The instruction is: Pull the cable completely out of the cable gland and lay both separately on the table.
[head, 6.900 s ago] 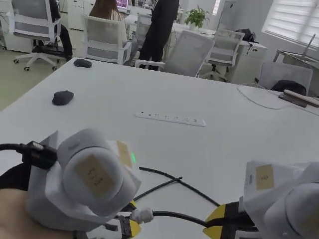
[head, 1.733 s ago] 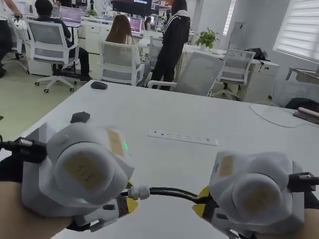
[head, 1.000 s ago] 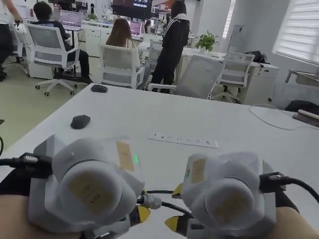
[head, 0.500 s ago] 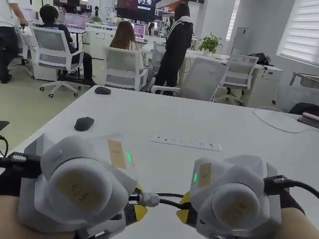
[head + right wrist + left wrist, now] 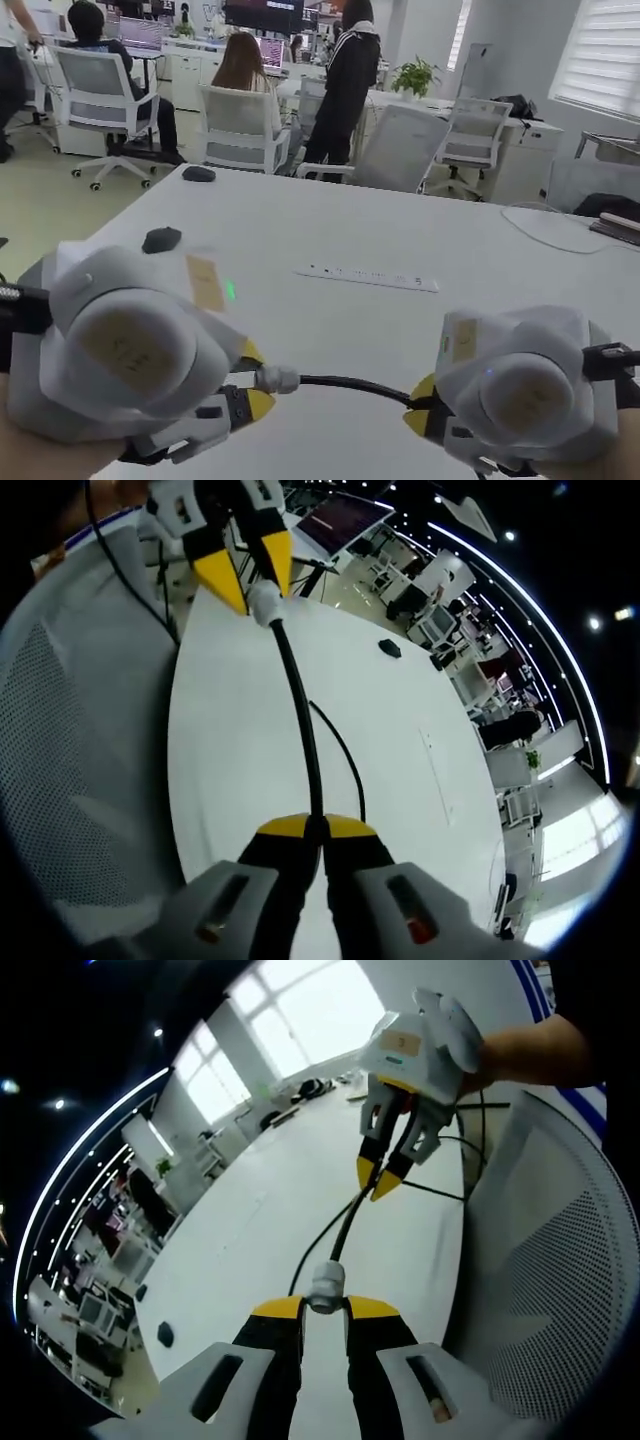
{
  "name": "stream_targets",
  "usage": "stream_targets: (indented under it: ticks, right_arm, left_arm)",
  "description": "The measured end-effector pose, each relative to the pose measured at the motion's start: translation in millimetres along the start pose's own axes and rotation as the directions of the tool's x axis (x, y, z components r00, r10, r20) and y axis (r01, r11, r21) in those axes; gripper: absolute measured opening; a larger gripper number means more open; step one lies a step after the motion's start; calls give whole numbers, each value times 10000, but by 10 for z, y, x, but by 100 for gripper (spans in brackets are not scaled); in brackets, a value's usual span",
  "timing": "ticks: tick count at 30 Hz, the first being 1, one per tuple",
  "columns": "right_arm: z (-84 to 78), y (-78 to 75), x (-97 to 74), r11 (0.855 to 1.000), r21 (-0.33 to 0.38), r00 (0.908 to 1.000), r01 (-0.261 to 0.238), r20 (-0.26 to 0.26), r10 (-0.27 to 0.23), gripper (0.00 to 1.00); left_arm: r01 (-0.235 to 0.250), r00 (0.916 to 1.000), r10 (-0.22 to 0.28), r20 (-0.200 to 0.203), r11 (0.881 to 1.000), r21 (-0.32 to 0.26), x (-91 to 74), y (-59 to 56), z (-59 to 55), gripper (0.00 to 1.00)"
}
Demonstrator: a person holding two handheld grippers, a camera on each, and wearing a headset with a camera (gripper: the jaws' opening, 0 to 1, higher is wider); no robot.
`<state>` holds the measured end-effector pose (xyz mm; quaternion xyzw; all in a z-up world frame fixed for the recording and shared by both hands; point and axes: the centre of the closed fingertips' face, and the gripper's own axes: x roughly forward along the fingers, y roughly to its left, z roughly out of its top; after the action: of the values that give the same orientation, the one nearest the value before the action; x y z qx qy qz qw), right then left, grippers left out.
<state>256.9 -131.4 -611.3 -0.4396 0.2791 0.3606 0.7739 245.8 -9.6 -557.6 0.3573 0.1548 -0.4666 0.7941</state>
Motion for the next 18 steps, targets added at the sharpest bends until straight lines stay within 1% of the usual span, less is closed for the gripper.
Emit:
stream_targets:
  ticks: [4,6,7,8,9,11,13,14,15,16,17,18]
  right_arm:
    - [-176,-96,-57,9997,176,9994,193,-276,-188,3]
    - [-272,-195,-106,9989,307,9986,368,-386,-356,3]
    - [-313,-275,-136,9982,415,9983,444,-392,-428,3]
    - [-324,-301,-144,9980,437,9982,467,-392,-450,3]
    - [-350,-405,-172,9970,521,9977,575,-386,-555,4]
    - [-337,-570,-212,9949,675,9970,754,-197,-743,4]
    - [-241,-806,-234,9919,896,9945,906,452,-949,4]
    - [-227,-901,-233,9903,979,9927,990,589,-1051,3]
    - [-230,-1128,-209,9874,1011,9891,1218,708,-1292,3]
    - [-243,-1236,-183,9860,1024,9877,1318,705,-1393,3]
    - [-265,-1384,-135,9850,1017,9866,1397,704,-1472,3]
    - [-261,-1487,-95,9815,1305,9843,1399,891,-1522,3]
  left_arm:
    - [-72,10000,72,-8,10000,3,-6,9,3,16]
    - [-101,9999,101,-5,9999,-12,-11,12,5,16]
    - [-105,9999,105,4,9999,-54,-12,10,5,16]
    - [-123,9999,123,-7,9999,-55,-10,9,5,16]
    - [-117,9999,117,-27,9999,-54,-5,3,3,16]
    - [-100,9999,100,-62,9999,-63,11,-12,2,16]
    - [-109,9999,108,-54,9999,-90,30,-28,15,16]
    - [-108,9999,107,-31,9999,-112,38,-37,24,16]
    - [-55,9999,58,87,9997,-258,59,-64,57,16]
    - [5,9999,1,156,9993,-370,71,-83,74,16]
    - [46,9997,-33,260,9988,-489,93,-106,104,16]
    - [95,9995,-78,319,9986,-528,110,-130,121,16]
